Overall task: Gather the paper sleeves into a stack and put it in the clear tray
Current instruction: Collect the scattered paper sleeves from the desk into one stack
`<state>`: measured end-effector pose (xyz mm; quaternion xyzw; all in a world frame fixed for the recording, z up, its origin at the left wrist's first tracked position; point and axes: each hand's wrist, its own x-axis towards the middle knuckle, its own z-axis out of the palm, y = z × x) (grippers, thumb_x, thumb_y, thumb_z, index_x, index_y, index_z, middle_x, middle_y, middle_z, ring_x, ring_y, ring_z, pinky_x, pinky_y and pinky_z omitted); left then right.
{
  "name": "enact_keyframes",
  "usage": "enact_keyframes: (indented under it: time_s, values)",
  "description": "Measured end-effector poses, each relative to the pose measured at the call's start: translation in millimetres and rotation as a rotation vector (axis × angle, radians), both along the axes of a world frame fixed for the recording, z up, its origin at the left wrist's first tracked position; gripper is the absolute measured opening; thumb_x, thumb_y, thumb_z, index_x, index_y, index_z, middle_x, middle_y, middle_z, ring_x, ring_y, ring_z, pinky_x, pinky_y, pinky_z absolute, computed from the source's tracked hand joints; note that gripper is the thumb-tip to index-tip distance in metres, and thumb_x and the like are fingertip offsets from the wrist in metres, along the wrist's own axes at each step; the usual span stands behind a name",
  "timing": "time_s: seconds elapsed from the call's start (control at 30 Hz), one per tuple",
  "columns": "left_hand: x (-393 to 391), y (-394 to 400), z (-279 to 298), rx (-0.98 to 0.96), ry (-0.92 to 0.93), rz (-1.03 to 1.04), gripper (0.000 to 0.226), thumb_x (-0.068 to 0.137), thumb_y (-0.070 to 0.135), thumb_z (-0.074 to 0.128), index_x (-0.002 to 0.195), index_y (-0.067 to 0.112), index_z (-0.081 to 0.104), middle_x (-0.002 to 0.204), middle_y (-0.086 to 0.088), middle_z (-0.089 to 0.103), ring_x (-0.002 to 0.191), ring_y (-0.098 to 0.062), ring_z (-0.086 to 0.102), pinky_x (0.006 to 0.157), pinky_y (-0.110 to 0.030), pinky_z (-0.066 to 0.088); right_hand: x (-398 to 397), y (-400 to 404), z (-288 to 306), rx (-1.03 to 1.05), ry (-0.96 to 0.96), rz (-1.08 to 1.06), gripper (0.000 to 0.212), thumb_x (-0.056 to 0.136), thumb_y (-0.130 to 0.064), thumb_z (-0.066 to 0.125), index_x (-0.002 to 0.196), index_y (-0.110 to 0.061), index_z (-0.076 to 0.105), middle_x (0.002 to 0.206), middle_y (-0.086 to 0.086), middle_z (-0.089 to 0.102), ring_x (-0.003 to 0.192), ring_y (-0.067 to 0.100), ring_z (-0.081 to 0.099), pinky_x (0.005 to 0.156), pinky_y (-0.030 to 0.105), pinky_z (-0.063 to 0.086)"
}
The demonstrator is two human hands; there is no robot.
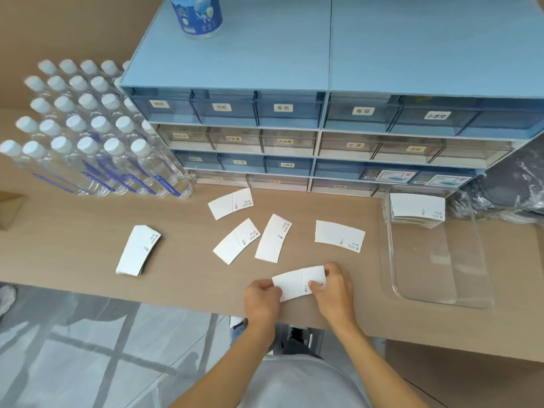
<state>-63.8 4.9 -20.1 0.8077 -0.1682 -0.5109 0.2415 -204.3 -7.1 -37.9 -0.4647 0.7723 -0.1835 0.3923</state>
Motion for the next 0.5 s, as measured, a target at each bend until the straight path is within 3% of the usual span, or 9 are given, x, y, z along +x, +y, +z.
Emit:
enact_keyframes:
  time_s: [0.17,0.3,0.43,0.5]
  values:
    - [-13.8,-25.6,1.4,-0.088,-0.087,-0.144,0.008,0.084,0.011,0.067,0.092,0.01,0.069,0.08,-0.002,0.063,0.074,-0.02,0.06,0.063,-0.027,0.046,-12.9,-10.2,5.6,-0.017,-0.093,-0.193,0.024,0.074,-0.016,0.073,0.087,-0.012,0.053,0.088,0.008,0.063,0.085,0.029,0.061,0.076,0.042,0.052]
    - [-33.0,-60.5,9.1,-0.15,-0.131,-0.269,0.005,0.085,0.008,0.066,0.09,0.009,0.067,0.077,0.003,0.06,0.075,-0.018,0.058,0.066,-0.025,0.044,-28.0,-26.3,10.6,-0.053,-0.125,-0.352,0.029,0.076,-0.016,0.075,0.092,-0.011,0.052,0.08,0.004,0.059,0.077,0.028,0.061,0.067,0.036,0.048]
    - [-56.3,-96.7,13.6,-0.186,-0.155,-0.407,0.02,0.085,0.006,0.063,0.098,0.011,0.077,0.091,-0.002,0.075,0.086,-0.021,0.067,0.076,-0.027,0.052,-42.4,-48.5,11.0,-0.089,-0.109,-0.472,0.039,0.078,-0.015,0.076,0.109,-0.009,0.054,0.091,0.001,0.061,0.085,0.023,0.059,0.066,0.027,0.041]
    - [-66.0,-110.2,12.6,-0.199,-0.164,-0.448,0.022,0.086,0.003,0.06,0.096,0.011,0.079,0.089,-0.002,0.076,0.08,-0.021,0.066,0.071,-0.025,0.049,-46.8,-59.4,10.7,-0.072,-0.094,-0.515,0.041,0.079,-0.014,0.076,0.113,-0.006,0.054,0.095,0.003,0.061,0.087,0.02,0.053,0.074,0.026,0.04]
